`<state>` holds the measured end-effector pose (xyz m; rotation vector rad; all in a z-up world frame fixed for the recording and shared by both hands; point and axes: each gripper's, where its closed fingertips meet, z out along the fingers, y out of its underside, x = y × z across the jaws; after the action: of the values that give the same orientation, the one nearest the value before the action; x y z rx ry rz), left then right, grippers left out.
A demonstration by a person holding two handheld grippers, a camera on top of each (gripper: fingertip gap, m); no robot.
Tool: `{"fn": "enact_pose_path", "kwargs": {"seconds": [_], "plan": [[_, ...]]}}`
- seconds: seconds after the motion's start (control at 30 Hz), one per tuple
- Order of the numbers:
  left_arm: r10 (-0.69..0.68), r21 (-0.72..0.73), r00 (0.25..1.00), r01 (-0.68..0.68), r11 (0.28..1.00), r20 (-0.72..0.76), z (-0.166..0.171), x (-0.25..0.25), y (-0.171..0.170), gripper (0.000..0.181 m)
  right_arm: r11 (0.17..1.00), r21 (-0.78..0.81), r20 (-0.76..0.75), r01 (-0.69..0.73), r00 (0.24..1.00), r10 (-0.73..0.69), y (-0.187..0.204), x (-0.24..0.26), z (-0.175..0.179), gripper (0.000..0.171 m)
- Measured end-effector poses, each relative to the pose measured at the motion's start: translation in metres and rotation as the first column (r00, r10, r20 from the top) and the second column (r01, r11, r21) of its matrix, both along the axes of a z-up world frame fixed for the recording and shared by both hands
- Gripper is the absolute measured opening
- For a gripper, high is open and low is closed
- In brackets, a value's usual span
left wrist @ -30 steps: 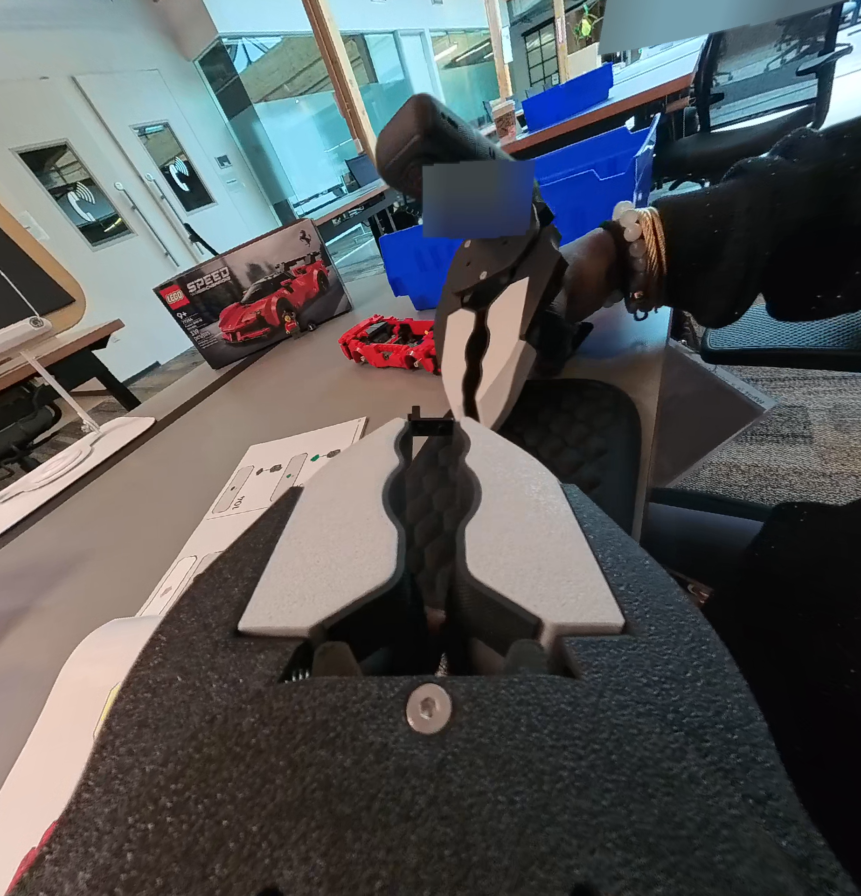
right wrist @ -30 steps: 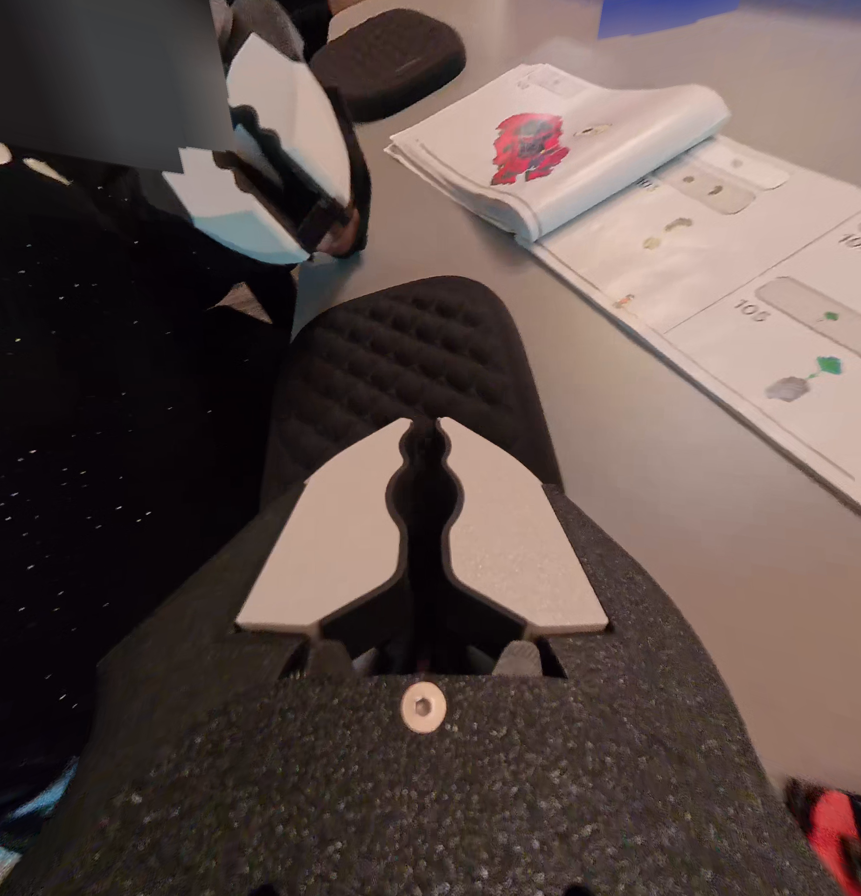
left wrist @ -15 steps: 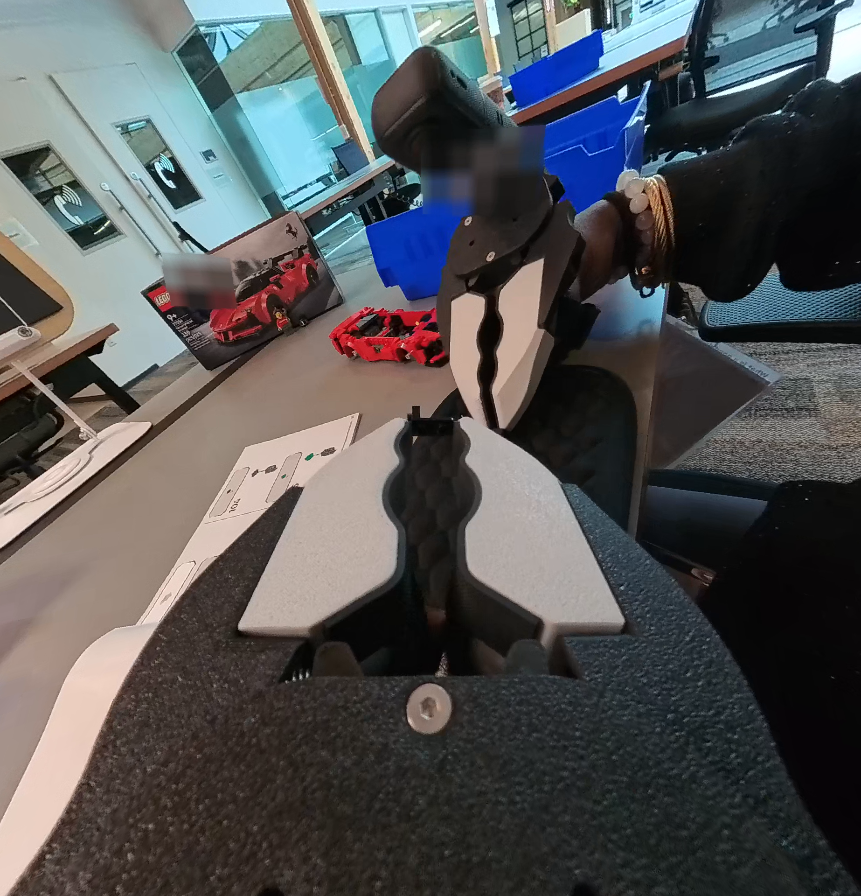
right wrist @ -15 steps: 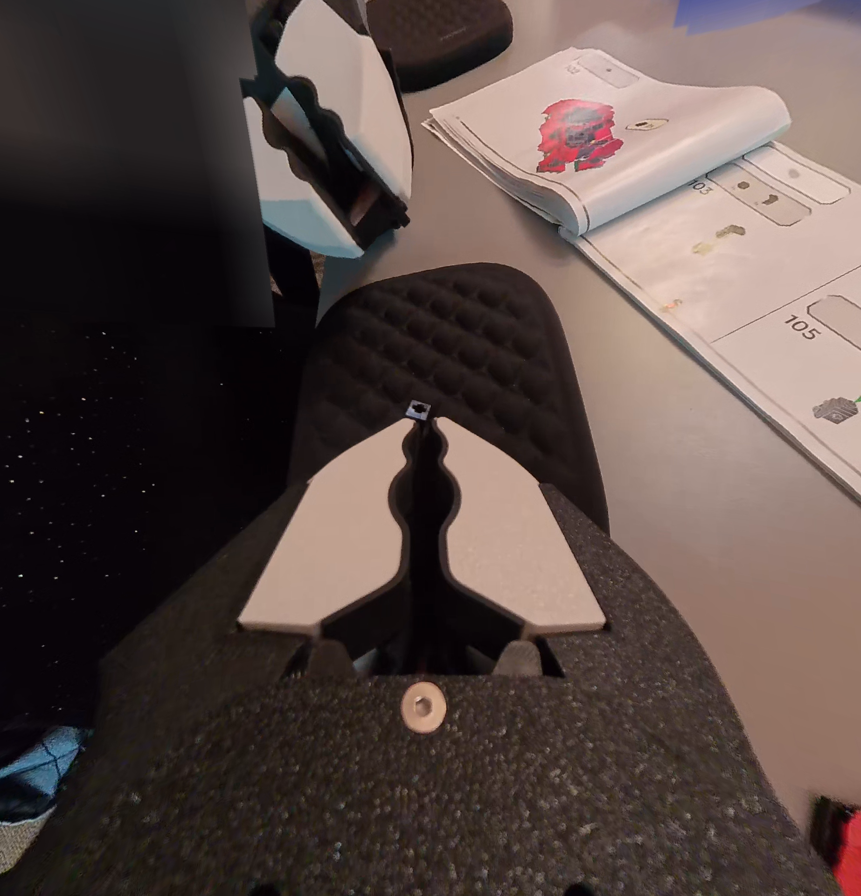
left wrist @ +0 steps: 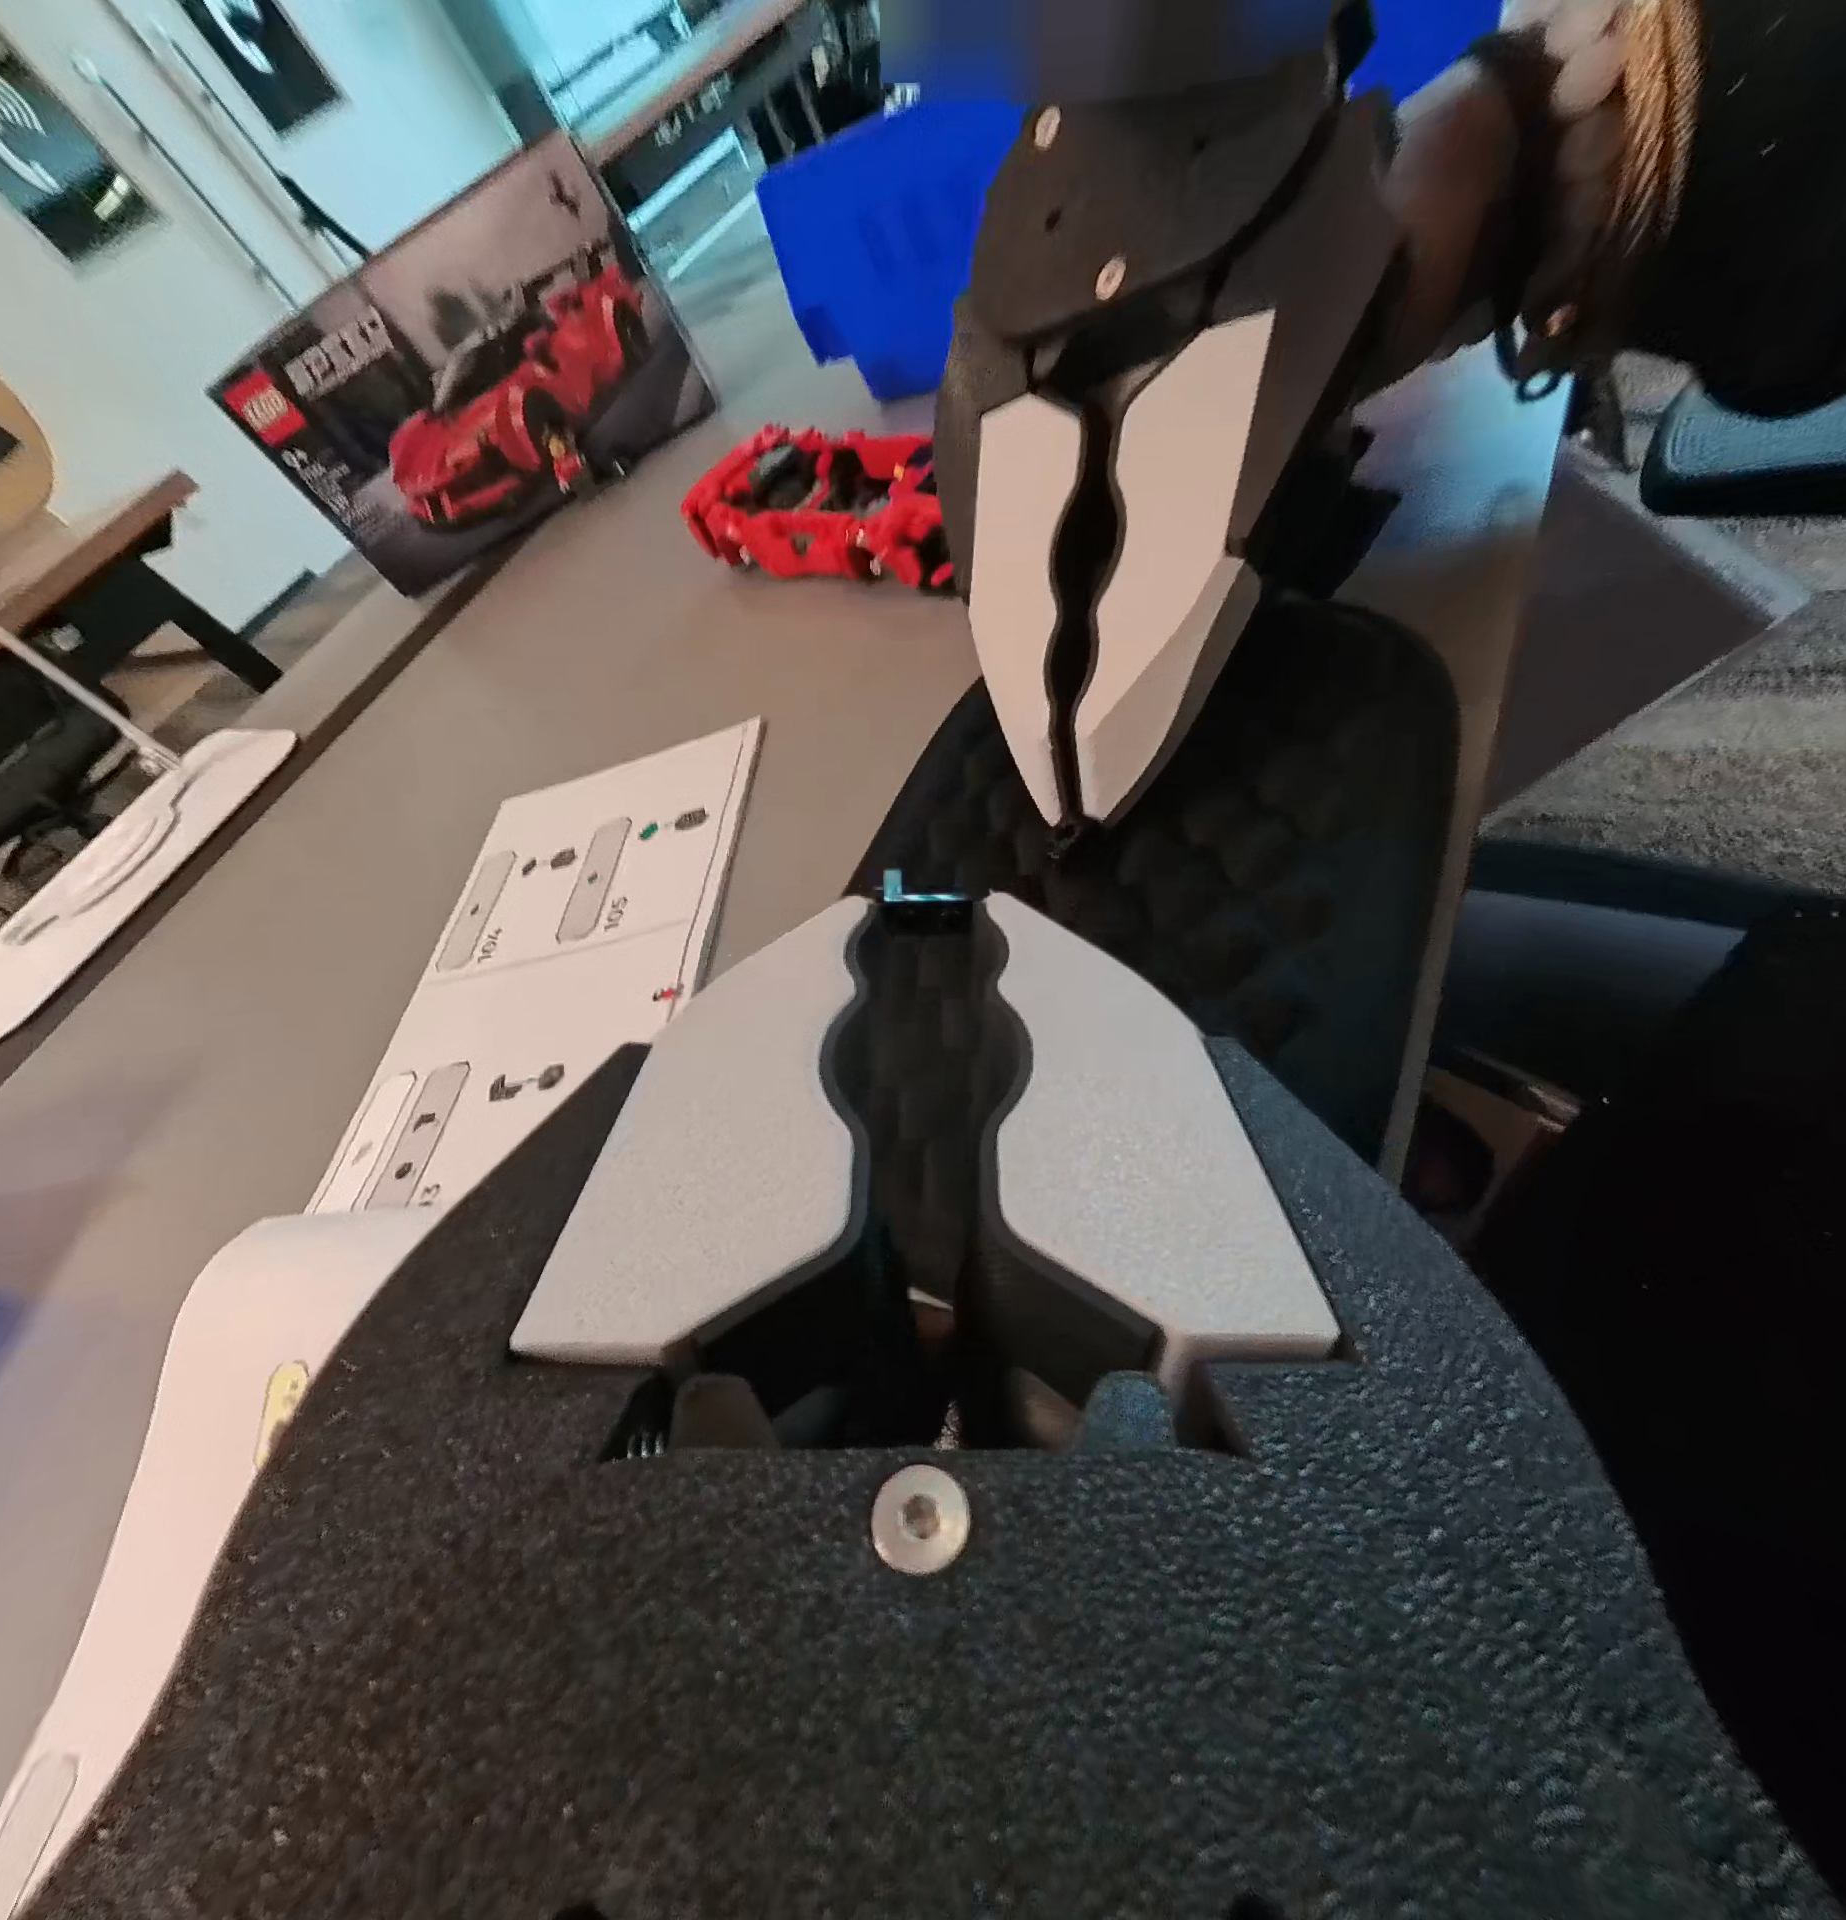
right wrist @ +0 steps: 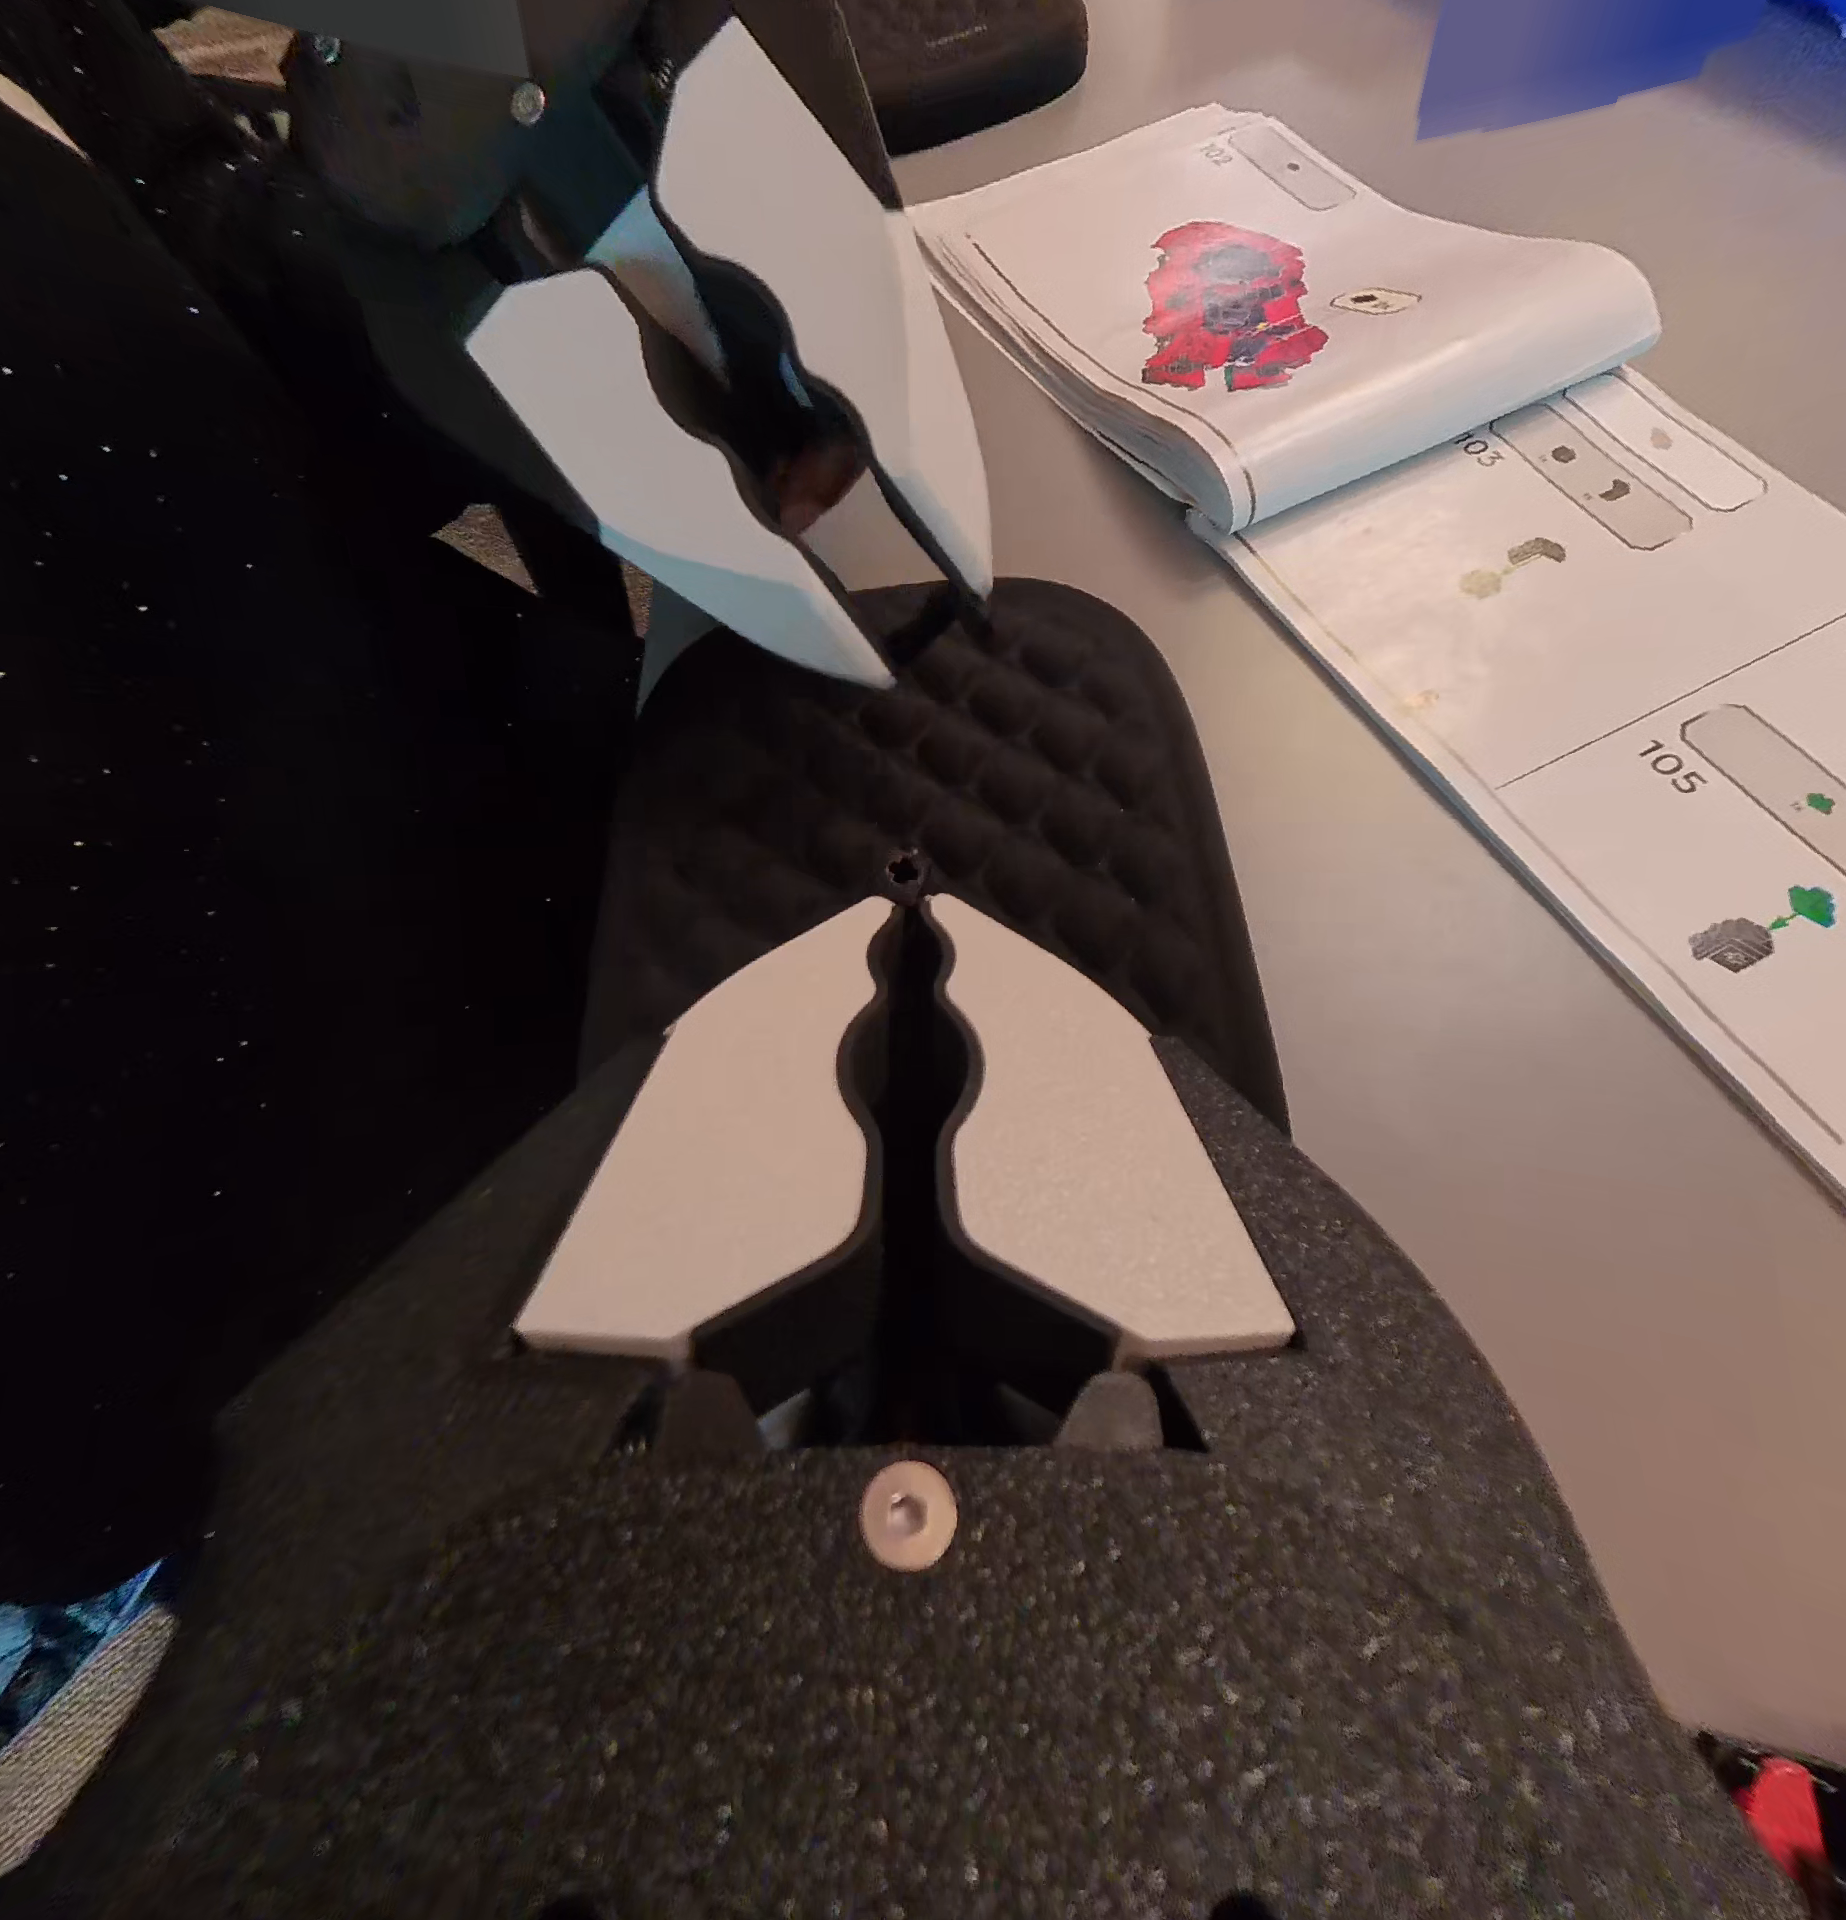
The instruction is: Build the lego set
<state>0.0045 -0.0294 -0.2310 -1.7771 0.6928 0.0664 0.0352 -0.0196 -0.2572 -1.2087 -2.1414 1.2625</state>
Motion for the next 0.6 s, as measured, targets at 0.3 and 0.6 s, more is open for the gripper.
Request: {"fn": "enact_pose_path", "kwargs": {"seconds": [0.3, 0.6], "plan": [[0.014, -0.216, 0.998, -0.001, 0.976, 0.06, -0.021, 0.008, -0.001, 0.015, 0.967, 0.076, -0.015, 0.242, 0.97, -0.242, -0.002, -0.002, 0.0, 0.002], [0.031, -0.268, 0.993, 0.001, 0.963, 0.113, -0.024, 0.015, 0.001, 0.016, 0.92, 0.043, 0.003, 0.39, 0.921, -0.391, -0.004, -0.006, -0.001, 0.002]]}}
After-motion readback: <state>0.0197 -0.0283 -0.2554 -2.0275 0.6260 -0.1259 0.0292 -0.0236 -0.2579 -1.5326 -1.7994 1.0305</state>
